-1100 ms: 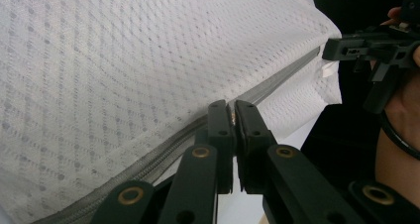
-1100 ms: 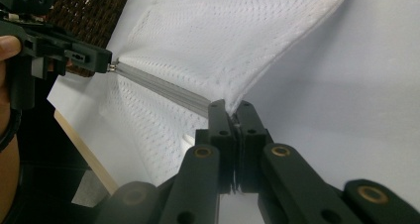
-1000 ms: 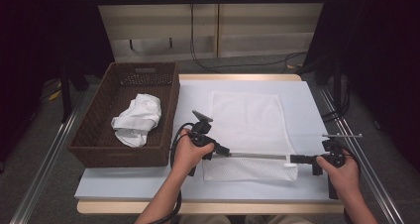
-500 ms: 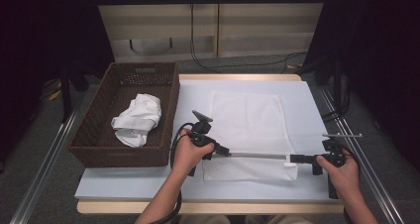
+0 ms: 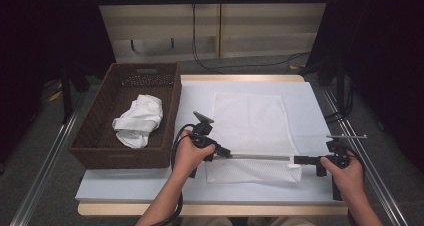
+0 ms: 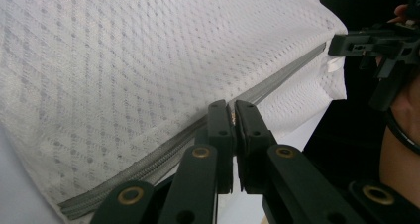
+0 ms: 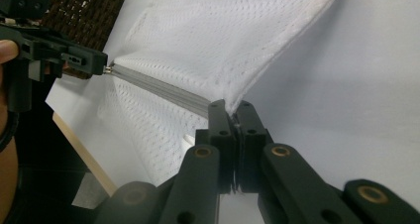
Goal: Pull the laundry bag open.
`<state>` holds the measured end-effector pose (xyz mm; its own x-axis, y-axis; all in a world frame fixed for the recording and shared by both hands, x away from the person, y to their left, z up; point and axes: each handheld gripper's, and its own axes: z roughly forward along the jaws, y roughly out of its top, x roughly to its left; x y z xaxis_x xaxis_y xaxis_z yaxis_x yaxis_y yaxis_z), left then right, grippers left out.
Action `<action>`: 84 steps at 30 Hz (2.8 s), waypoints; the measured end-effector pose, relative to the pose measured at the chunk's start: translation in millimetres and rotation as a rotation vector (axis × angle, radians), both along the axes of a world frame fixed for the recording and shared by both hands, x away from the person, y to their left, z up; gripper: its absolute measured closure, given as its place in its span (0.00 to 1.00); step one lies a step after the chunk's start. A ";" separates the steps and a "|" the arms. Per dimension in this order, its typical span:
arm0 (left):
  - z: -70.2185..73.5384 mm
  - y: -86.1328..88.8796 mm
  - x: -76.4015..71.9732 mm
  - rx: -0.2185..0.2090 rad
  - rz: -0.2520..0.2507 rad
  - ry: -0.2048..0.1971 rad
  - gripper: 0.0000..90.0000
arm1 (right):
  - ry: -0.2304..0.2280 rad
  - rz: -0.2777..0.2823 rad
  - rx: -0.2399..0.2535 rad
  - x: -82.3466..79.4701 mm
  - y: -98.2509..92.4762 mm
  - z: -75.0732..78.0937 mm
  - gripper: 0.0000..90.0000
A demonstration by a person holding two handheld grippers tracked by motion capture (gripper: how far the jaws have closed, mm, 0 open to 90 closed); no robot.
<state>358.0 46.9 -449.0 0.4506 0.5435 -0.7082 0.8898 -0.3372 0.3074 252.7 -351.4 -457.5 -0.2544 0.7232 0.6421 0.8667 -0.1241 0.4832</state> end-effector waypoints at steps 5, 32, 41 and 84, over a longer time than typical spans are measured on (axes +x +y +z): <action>1.0 2.5 -0.1 0.001 0.008 0.002 0.96 | -0.001 0.000 -0.013 0.2 -0.2 -0.3 0.98; 1.5 4.1 -1.9 -0.016 0.013 0.024 0.96 | -0.010 -0.014 -0.012 -0.9 -4.5 1.1 0.98; 1.3 5.0 -2.2 -0.011 0.017 0.016 0.96 | -0.003 -0.009 0.002 -1.1 -4.3 1.4 0.98; 6.4 18.7 -2.8 0.036 0.040 0.005 0.96 | -0.017 -0.034 -0.027 -2.9 -19.0 1.5 0.98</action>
<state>355.2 65.6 -442.6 0.4244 0.5858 -0.6905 0.9044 -0.3121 0.2910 249.8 -370.4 -456.0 -0.2402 0.7484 0.6182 0.8540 -0.1398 0.5011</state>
